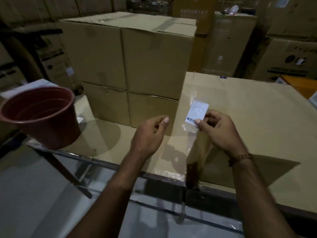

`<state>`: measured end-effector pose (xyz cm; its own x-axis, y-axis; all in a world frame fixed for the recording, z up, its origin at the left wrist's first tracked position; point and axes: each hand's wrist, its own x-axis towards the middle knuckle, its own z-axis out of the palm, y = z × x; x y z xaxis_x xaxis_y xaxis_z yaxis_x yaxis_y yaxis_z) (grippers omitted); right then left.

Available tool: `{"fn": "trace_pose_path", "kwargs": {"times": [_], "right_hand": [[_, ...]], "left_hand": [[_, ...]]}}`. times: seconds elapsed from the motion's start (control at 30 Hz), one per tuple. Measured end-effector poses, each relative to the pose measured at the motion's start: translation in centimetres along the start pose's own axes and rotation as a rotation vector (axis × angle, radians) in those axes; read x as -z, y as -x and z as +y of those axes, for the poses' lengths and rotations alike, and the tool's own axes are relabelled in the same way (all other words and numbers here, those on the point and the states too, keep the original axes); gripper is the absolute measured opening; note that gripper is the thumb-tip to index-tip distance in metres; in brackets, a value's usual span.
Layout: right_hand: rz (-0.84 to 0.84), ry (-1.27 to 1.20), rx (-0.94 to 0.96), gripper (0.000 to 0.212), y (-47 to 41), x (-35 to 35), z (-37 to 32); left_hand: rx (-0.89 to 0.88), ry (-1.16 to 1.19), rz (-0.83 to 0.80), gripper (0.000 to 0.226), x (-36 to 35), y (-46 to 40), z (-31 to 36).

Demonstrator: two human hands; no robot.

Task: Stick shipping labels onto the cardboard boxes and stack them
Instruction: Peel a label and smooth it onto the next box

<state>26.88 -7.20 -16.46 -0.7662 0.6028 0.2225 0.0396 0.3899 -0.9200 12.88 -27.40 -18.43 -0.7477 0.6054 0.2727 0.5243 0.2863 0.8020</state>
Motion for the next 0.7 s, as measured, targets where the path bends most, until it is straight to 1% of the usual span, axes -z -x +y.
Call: {"fn": "trace_pose_path", "kwargs": {"times": [0.23, 0.3, 0.37, 0.5, 0.6, 0.7], "right_hand": [[-0.067, -0.103, -0.022, 0.051, 0.3, -16.8, -4.7], [-0.058, -0.139, -0.031, 0.057, -0.2, -21.2, -5.4], [-0.058, -0.158, -0.045, 0.060, -0.5, -25.0, -6.3], [-0.134, -0.154, -0.060, 0.063, -1.8, -31.6, -7.8], [-0.178, -0.129, -0.047, 0.060, -3.4, -35.5, -8.9], [-0.201, -0.102, -0.016, 0.055, -5.7, -38.7, -9.5]], "left_hand": [[-0.007, -0.172, 0.082, 0.031, 15.2, 2.1, -6.5], [-0.018, -0.213, 0.102, 0.031, 19.2, 2.4, -8.2], [0.003, -0.247, 0.115, 0.037, 22.9, 2.5, -9.6], [0.051, -0.289, 0.201, 0.045, 29.0, 2.0, -12.5], [0.140, -0.299, 0.256, 0.044, 32.2, 0.9, -14.9], [0.227, -0.279, 0.314, 0.048, 34.4, -0.8, -17.3]]}}
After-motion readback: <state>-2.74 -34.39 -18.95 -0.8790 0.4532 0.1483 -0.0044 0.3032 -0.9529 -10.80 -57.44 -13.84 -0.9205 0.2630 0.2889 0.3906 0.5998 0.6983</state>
